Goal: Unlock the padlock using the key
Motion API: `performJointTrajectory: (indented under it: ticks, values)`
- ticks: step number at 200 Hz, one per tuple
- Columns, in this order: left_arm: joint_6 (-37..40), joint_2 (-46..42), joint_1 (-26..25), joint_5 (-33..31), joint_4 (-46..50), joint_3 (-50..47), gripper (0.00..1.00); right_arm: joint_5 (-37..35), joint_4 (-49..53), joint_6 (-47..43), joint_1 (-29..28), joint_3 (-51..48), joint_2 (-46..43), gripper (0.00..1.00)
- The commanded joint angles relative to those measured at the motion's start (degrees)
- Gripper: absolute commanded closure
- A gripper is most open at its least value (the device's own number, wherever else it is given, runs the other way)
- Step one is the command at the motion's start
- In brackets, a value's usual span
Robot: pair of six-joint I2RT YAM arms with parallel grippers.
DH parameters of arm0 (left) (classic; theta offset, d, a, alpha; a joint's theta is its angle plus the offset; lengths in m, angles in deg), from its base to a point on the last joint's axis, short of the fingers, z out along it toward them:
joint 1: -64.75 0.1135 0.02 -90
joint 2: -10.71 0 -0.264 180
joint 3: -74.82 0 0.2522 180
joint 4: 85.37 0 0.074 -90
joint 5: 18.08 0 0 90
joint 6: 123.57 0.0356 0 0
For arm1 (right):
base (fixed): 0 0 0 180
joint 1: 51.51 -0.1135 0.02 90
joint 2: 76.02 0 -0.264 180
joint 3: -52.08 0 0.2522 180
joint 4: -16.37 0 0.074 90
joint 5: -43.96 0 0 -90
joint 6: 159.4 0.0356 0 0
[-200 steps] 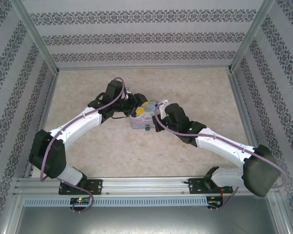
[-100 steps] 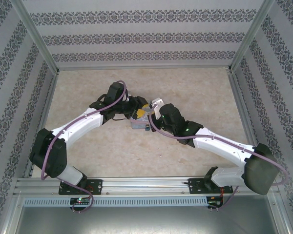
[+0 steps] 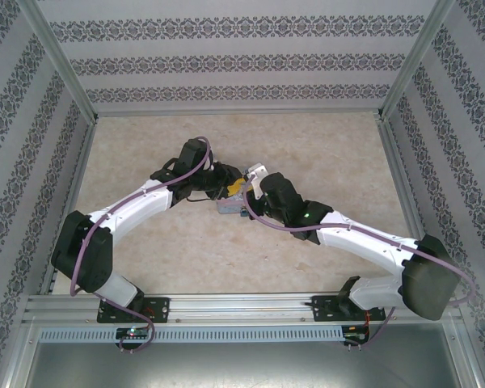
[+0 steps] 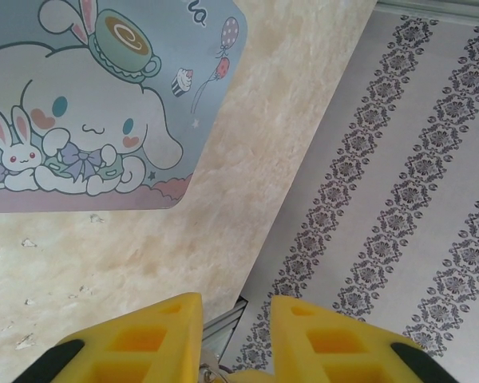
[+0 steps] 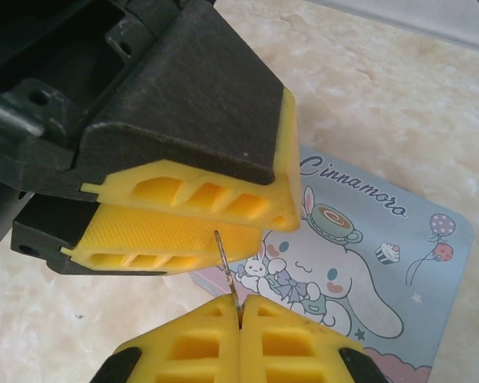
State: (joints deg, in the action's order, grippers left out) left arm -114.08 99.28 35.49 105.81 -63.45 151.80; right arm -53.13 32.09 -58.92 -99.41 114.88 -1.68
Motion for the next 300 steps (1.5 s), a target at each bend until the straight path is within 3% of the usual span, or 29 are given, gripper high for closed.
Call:
performJointTrajectory:
  ticks: [1,71,118,149,185,211,258,300]
  values:
    - [-1.23,0.87,-0.48,-0.75,-1.49,-0.58,0.75,-1.36,-0.28,-0.62,-0.53,1.94,0.87,1.00]
    - [-1.05,1.53,-0.78,-0.75,-1.35,-0.19,0.84,-1.46,-0.35,-0.81,-0.58,2.26,1.57,1.00]
    - [-0.16,2.37,-0.98,-0.02,-0.52,0.57,1.00,-1.59,0.06,-0.42,-0.53,2.58,1.51,1.00]
    - [2.89,2.90,-0.74,-0.17,-1.09,1.01,1.00,-1.18,4.97,1.58,0.84,4.49,-0.85,0.45]
    - [12.63,3.82,0.50,-2.27,-0.94,1.54,1.00,1.99,9.80,5.66,5.33,4.79,-6.04,0.03]
    - [20.27,4.36,1.16,-3.07,-2.23,2.17,1.00,5.98,9.99,8.86,8.71,4.05,-8.28,0.02]
    - [32.90,2.89,1.59,-4.43,-8.59,2.64,1.00,21.66,4.22,29.31,21.60,1.94,-6.25,0.02]
    - [39.32,0.09,1.63,-6.05,-18.52,-0.27,1.00,28.75,-7.29,39.04,23.72,-1.04,-3.41,0.02]
